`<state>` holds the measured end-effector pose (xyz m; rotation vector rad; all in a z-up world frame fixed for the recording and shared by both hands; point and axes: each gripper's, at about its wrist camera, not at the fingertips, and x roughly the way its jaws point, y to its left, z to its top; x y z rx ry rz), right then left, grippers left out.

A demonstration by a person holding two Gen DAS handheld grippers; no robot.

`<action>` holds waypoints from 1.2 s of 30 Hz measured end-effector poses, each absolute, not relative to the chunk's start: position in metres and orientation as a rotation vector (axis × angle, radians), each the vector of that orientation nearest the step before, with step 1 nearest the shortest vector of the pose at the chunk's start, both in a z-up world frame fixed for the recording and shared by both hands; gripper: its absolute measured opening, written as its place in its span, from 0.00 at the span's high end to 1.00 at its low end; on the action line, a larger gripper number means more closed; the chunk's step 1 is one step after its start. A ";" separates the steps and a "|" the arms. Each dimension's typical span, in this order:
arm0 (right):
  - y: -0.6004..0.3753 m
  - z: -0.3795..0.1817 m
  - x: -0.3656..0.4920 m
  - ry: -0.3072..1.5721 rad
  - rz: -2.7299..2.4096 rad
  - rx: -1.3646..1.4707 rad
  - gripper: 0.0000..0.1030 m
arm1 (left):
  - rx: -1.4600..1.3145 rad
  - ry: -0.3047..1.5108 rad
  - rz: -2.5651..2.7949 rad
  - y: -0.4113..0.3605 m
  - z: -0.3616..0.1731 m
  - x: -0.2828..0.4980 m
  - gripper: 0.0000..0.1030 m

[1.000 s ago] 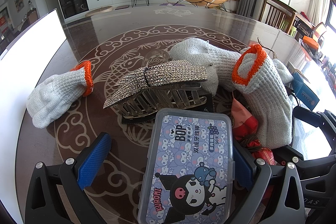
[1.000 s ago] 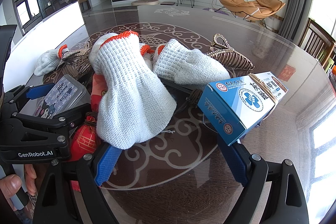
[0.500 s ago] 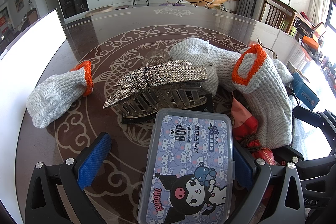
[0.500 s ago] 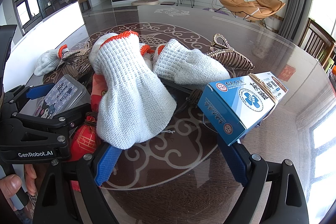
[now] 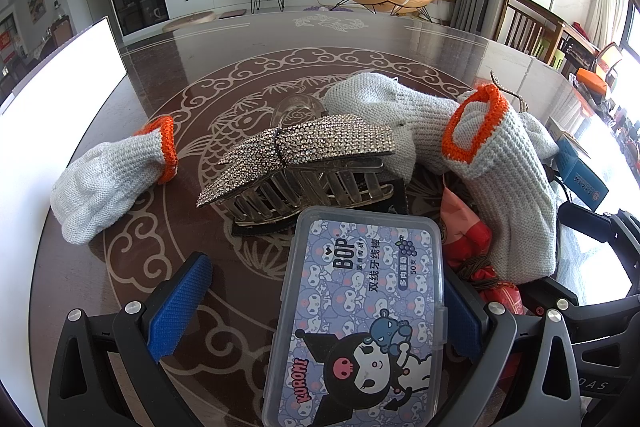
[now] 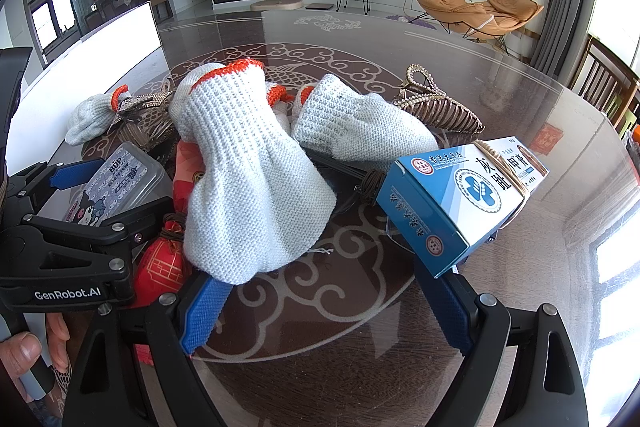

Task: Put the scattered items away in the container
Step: 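Lift the Kuromi box with the left gripper while the right gripper grasps the red snack bag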

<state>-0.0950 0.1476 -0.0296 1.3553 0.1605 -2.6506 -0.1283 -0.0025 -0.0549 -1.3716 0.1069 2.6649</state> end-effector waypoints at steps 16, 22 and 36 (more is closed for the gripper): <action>0.145 -0.029 -0.095 0.157 -2.651 1.355 0.13 | -1.337 -0.244 2.666 -0.069 -0.045 -0.073 0.00; 0.146 -0.029 -0.095 0.156 -2.651 1.354 0.13 | -1.317 -0.278 2.684 -0.080 -0.046 -0.066 0.00; 0.212 0.018 -0.036 -0.432 -2.496 1.225 0.13 | -1.281 0.089 2.612 -0.070 -0.037 -0.072 0.00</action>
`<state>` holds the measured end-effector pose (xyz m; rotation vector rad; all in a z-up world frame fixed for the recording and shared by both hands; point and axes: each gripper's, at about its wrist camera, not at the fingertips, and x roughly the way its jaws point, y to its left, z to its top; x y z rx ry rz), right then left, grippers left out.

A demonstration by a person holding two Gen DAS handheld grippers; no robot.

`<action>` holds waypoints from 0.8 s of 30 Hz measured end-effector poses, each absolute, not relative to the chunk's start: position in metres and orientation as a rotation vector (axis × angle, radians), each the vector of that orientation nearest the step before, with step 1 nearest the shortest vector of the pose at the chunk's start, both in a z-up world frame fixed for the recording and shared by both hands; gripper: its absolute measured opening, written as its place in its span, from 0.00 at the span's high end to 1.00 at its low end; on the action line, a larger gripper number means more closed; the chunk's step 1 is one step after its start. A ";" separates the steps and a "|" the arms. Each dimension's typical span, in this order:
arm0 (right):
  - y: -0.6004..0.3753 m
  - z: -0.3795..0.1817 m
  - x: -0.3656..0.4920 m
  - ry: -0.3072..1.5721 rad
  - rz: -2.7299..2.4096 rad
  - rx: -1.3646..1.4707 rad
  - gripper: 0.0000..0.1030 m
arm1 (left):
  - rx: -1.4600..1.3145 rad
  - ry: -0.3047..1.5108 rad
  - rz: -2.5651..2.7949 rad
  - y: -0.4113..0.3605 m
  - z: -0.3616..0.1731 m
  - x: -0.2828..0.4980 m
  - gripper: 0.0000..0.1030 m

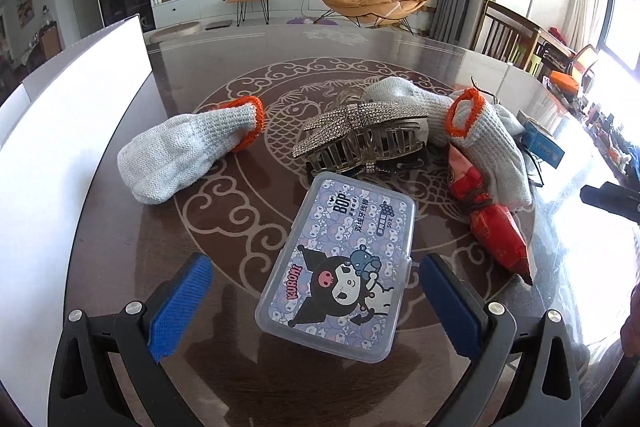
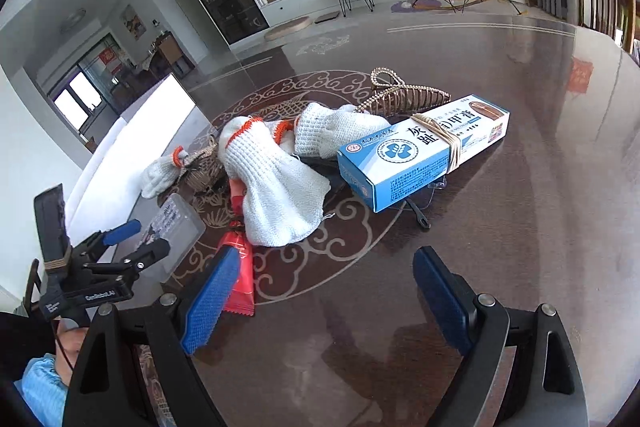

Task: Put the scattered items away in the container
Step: 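Lift the Kuromi box with the left gripper while the right gripper grasps the red snack bag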

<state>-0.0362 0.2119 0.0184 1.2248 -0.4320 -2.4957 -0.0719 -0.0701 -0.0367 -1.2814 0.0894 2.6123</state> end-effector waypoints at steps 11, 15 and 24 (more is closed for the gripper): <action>0.182 -0.011 -0.019 -0.139 -2.506 1.372 0.13 | -1.356 0.156 2.616 -0.062 -0.049 -0.071 0.00; 0.177 -0.020 -0.021 -0.037 -2.564 1.405 0.13 | -1.378 0.149 2.610 -0.063 -0.053 -0.071 0.00; 0.166 -0.027 -0.024 0.151 -2.599 1.434 0.13 | -1.386 0.142 2.610 -0.059 -0.055 -0.074 0.00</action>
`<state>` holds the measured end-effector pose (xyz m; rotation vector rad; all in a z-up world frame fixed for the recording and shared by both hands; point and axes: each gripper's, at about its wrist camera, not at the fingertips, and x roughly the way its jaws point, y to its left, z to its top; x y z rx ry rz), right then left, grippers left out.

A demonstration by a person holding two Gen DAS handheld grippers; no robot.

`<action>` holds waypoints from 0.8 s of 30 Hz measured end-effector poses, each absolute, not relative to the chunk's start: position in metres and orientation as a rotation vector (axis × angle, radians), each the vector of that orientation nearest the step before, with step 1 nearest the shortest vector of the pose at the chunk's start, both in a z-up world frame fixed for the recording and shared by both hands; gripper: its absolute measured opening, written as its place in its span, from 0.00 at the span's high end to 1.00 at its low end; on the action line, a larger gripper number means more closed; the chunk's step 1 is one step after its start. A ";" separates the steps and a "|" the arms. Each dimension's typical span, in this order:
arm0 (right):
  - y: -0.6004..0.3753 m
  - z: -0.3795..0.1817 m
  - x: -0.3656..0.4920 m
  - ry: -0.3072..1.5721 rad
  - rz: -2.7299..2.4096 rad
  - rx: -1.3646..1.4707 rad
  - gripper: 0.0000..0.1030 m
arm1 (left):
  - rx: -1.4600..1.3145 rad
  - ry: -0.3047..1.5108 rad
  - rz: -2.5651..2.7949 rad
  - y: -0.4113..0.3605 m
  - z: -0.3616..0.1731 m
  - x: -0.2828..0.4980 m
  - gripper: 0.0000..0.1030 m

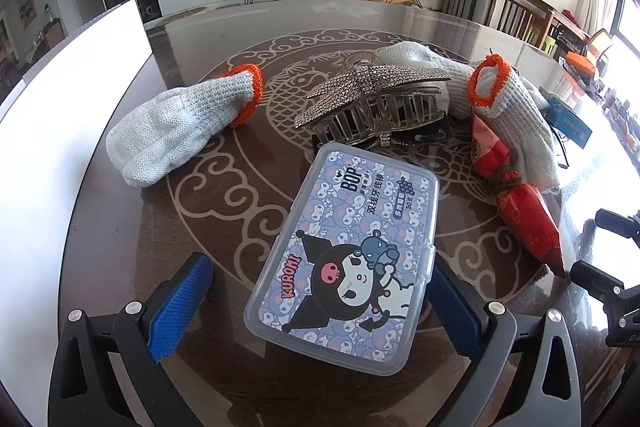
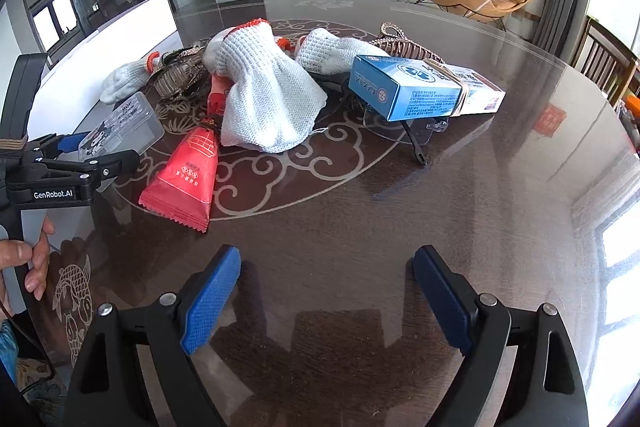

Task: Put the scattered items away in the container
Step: 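Lift the Kuromi box with the left gripper while the right gripper grasps the red snack bag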

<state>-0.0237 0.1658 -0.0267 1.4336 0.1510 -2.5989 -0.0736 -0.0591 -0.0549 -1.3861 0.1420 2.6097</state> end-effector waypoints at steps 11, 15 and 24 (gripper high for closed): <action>0.166 -0.017 -0.026 -0.053 -2.445 1.418 0.13 | -1.412 0.168 2.569 -0.062 -0.053 -0.080 0.00; 0.156 -0.010 -0.020 -0.158 -2.359 1.340 0.13 | -1.387 0.195 2.531 -0.067 -0.053 -0.080 0.00; 0.114 -0.014 -0.064 -0.124 -2.319 1.356 0.16 | -1.303 0.236 2.464 -0.050 -0.040 -0.090 0.00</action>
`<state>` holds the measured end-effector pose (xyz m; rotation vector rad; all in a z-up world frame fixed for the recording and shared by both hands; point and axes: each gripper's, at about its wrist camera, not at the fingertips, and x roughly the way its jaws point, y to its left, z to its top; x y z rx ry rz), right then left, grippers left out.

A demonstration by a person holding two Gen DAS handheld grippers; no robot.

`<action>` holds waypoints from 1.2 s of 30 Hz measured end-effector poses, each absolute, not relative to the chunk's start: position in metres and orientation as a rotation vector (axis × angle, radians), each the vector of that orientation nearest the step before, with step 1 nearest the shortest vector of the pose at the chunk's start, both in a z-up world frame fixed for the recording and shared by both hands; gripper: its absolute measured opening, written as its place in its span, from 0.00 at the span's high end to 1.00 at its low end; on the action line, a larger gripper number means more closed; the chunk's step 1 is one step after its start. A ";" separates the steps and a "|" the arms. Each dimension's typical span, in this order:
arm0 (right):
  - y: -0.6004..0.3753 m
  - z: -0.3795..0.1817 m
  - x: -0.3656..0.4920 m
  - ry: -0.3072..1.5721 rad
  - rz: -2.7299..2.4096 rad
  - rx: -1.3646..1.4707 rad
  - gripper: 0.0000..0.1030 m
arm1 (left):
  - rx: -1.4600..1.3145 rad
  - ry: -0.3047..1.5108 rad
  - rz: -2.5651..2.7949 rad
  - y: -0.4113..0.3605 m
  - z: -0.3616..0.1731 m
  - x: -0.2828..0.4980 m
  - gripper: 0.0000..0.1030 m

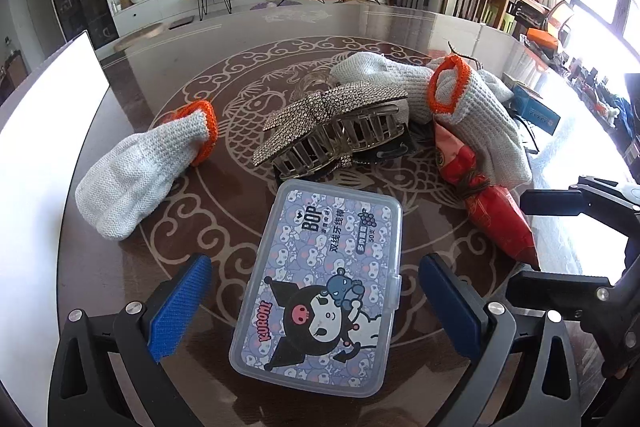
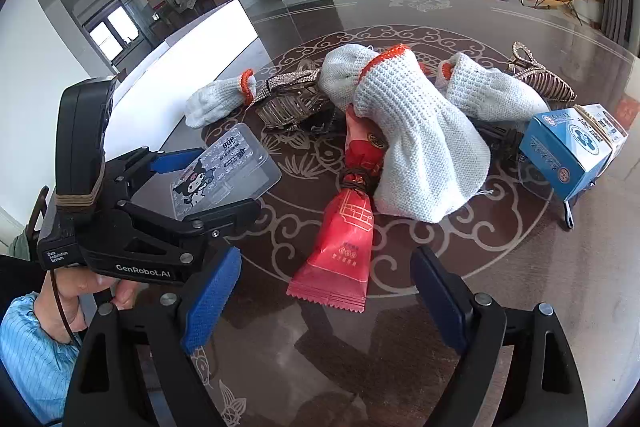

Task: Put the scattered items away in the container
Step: 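Lift the Kuromi box with the left gripper while the right gripper grasps the red snack bag, then carry the Kuromi box and red snack bag over the white cardboard container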

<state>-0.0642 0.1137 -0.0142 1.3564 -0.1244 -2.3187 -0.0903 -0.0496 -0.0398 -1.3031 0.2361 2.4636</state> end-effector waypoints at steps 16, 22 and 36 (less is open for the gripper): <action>0.134 -0.007 -0.030 -0.232 -2.397 1.349 0.80 | -1.347 -0.051 2.442 -0.065 -0.026 -0.057 0.39; 0.157 -0.009 0.007 -0.407 -2.388 1.373 0.80 | -1.434 -0.182 2.404 -0.069 -0.027 -0.027 0.39; 0.030 0.125 -0.038 -0.246 -2.255 1.090 0.80 | -1.402 -0.063 2.580 -0.222 0.169 -0.057 0.39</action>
